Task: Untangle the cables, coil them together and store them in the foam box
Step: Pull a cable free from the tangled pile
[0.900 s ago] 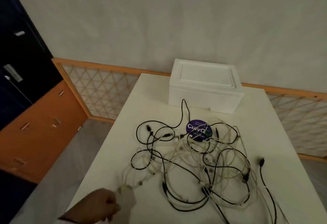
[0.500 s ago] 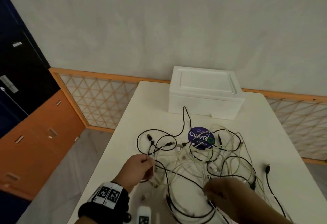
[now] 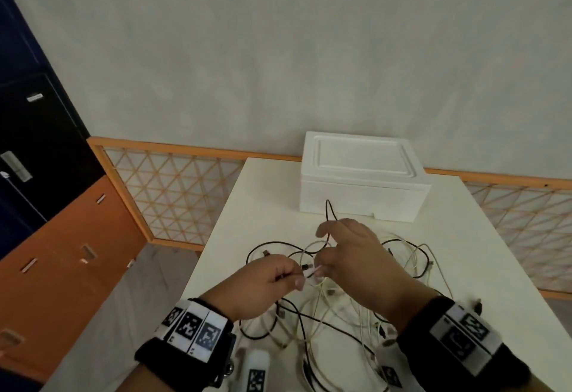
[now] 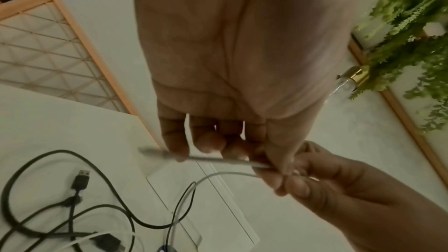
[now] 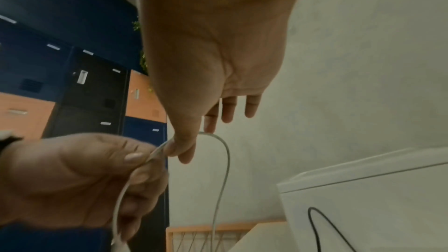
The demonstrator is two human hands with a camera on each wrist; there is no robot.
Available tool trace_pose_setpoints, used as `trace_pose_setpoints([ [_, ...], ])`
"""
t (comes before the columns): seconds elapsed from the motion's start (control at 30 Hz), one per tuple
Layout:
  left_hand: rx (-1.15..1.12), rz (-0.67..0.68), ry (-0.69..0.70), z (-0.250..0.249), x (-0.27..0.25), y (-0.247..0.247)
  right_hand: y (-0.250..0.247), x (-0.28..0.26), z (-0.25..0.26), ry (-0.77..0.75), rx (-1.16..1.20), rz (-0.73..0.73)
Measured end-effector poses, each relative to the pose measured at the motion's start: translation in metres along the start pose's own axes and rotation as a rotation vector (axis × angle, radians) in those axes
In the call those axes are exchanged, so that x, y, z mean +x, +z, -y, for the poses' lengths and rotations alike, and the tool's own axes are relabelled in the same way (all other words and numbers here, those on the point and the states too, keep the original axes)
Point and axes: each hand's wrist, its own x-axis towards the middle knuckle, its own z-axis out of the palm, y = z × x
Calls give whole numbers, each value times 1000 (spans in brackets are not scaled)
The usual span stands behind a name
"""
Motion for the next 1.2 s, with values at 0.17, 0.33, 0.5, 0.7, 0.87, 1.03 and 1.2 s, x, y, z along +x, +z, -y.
trace_pose_setpoints([
  [0.17,-22,-93,40,13,9,-4,-31,-16,-23,93,320,25],
  [0.33,-99,-127,-89,6,19,8,-32,-31,-24,129,365,41],
  [0.5,-964,-250,-179,-9,27,8,-28,-41,-17,73,338,103],
  [0.7,-1245,-582,-123,-17,40,5,-10,-37,-4,128,219,125],
  [0.87,-1244,-940,-55,6,39,-22,-9,-42,-39,412,206,85],
  [1.03,-1166,-803,106,-9,41,-25,-14,-35,-54,516,117,-15],
  [1.2,-459,-401,261,-54,51,20,-11,-9,-22,234,-59,-57],
])
